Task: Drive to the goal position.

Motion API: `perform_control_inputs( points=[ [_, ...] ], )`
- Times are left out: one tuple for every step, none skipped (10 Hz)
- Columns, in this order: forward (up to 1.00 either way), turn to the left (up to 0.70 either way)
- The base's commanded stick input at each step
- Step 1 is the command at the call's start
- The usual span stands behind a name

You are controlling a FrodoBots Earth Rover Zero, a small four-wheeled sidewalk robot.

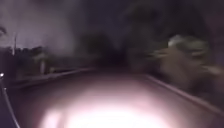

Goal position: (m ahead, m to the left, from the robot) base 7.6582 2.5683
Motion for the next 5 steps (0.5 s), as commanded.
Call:
perform_control_inputs(
  points=[
    [0.50, 0.00],
    [0.50, 0.00],
    [0.50, 0.00],
    [0.50, 0.00],
    [0.50, 0.00]
  ],
)
